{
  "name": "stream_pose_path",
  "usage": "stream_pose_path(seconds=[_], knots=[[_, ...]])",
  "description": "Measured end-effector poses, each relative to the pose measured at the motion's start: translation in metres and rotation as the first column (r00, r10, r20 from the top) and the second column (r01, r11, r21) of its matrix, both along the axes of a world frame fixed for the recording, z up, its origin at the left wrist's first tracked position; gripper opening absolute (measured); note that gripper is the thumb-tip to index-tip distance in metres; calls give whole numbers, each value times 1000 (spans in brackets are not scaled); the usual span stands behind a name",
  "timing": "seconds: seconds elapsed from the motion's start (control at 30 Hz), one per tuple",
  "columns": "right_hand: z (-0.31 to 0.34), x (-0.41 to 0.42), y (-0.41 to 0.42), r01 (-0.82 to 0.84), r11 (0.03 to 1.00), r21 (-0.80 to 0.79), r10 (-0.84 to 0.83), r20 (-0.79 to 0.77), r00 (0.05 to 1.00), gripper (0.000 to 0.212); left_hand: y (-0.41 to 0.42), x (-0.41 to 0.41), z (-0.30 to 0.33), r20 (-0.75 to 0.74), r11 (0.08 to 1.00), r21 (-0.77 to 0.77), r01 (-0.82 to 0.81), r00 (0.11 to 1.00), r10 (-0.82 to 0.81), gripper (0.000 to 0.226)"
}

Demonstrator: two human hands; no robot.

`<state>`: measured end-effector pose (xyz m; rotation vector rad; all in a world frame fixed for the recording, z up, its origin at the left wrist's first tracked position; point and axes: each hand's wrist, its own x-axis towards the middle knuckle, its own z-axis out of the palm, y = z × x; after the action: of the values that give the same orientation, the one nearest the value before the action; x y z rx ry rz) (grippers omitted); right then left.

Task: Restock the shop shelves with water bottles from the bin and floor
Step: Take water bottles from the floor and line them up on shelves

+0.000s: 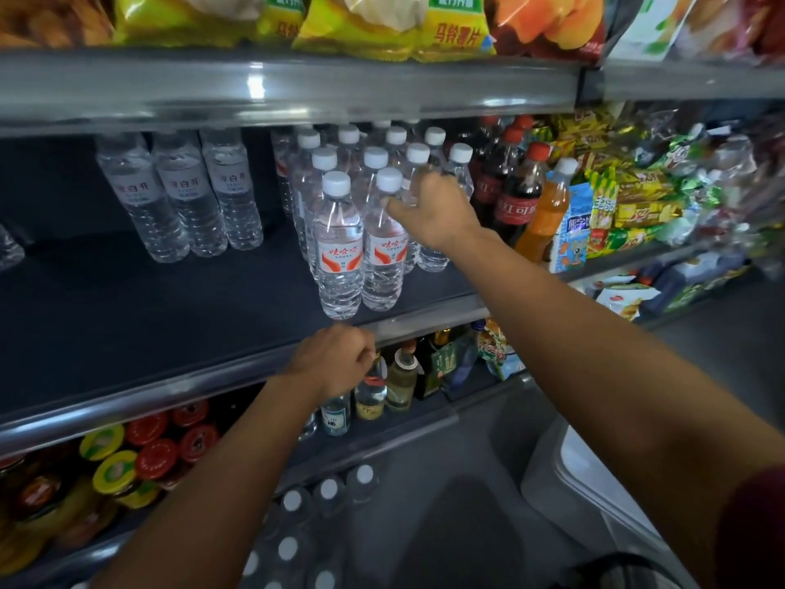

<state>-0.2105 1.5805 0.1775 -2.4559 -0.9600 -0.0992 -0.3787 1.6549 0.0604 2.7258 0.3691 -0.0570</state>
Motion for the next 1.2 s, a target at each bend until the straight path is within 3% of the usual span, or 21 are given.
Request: stream_pose_path(seconds=[0.23,0.4,0.53,0.67,0.8,1.03,1.2], knots=[[-102,-51,-55,-1,1000,-3,1,42,999,21,-11,-13,-42,-84,1000,2,22,996,-22,18],[-199,-90,-78,-60,983,-172,38,-127,991,22,-23,-33,-100,-217,993,-107,38,974,-61,24],[-271,-112,-89,-132,936,-326,37,-282,959,24,-33,-47,-150,-304,994,-103,33,951,-63,16],[-334,-123,-96,-184,900,-396,26,-374,927,28,-44,-64,-205,-391,985,-169,29,915,-94,11],[-396,-119,-99,-289,834,-471,57,-448,892,39,-55,-75,-255,-443,981,-188,-48,895,-41,20],[-475,-96,-88,-444,799,-405,194,-526,828,69,-67,-77,-318,-476,970,-227,-83,879,-36,24],[-508,-82,-71,-561,753,-343,334,-535,776,72,-71,-72,-342,-465,975,-207,-81,885,-25,21]])
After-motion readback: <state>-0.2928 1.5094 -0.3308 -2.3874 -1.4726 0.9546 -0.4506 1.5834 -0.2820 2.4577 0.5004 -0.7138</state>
